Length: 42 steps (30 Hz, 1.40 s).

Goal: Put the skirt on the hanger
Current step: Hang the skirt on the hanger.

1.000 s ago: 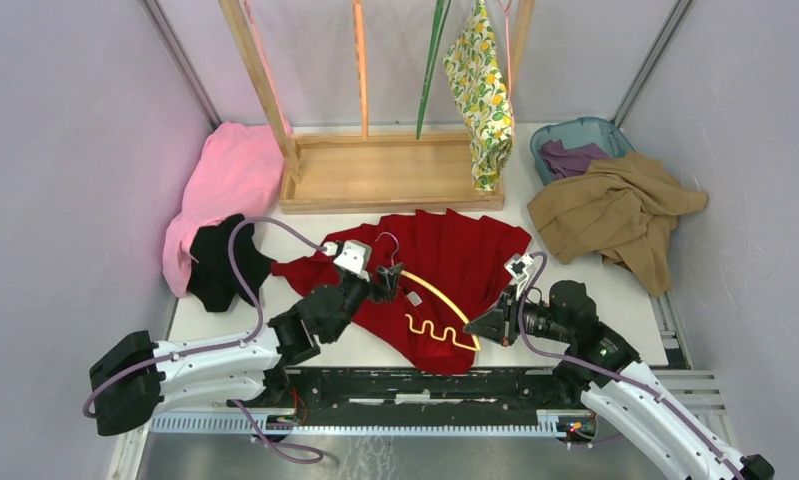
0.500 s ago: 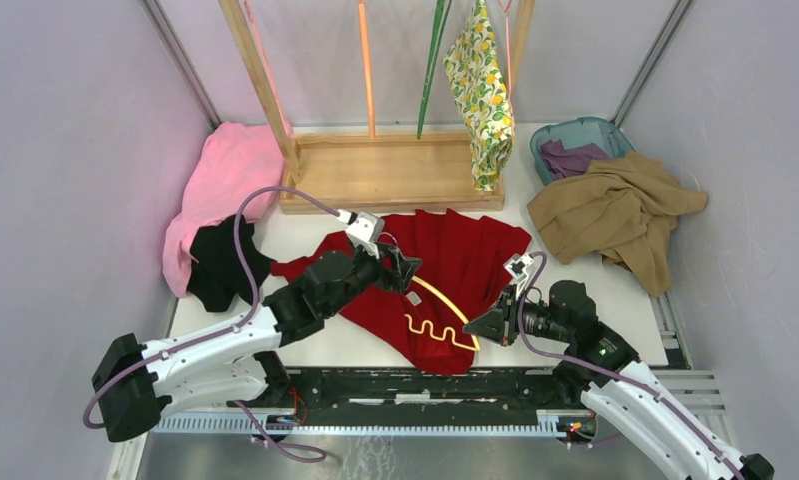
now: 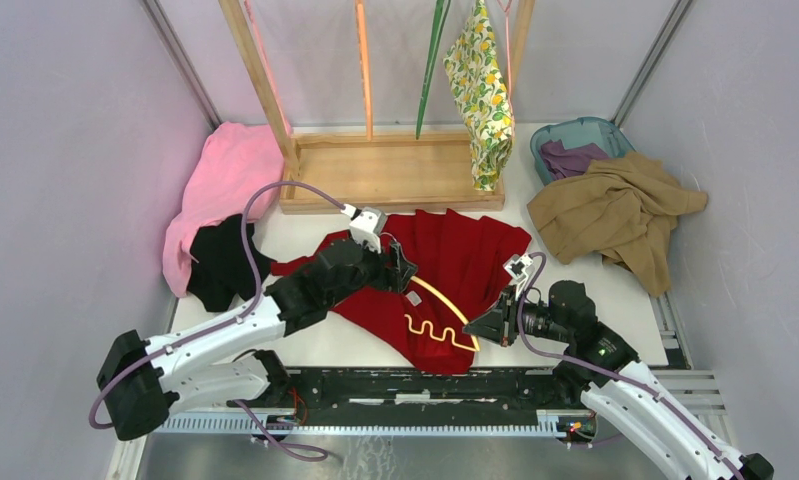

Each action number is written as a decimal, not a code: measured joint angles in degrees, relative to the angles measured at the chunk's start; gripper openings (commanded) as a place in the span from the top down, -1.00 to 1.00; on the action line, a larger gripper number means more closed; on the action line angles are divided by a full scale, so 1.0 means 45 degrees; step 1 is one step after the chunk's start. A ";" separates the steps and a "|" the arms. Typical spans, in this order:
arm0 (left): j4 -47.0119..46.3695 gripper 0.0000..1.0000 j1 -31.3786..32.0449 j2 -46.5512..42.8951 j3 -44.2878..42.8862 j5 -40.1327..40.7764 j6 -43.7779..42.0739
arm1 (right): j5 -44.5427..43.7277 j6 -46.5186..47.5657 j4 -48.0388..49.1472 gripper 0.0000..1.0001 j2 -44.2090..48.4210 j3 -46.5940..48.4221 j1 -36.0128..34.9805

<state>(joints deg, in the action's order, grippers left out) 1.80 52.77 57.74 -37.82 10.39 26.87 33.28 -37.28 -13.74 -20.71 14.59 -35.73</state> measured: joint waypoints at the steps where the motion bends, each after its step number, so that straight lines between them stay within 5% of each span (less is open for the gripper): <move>1: 0.0015 -0.50 0.0000 0.0107 0.0000 0.0005 0.0034 | 0.0000 0.0000 0.0000 0.98 0.0000 -0.0010 0.0000; 20: 0.0729 -0.44 0.0000 -0.0680 0.0053 0.1894 0.0126 | 0.0078 -0.0092 0.0408 0.98 -0.0379 -0.0087 0.0000; 42: -0.0389 -0.30 0.0651 0.1812 0.0068 0.2924 0.0126 | -0.0005 -0.0457 0.0461 0.98 -0.0670 -0.0107 -0.0063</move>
<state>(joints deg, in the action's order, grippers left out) 0.05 55.70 65.89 -37.52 23.55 27.44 33.26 -39.33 -11.66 -23.73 14.11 -36.01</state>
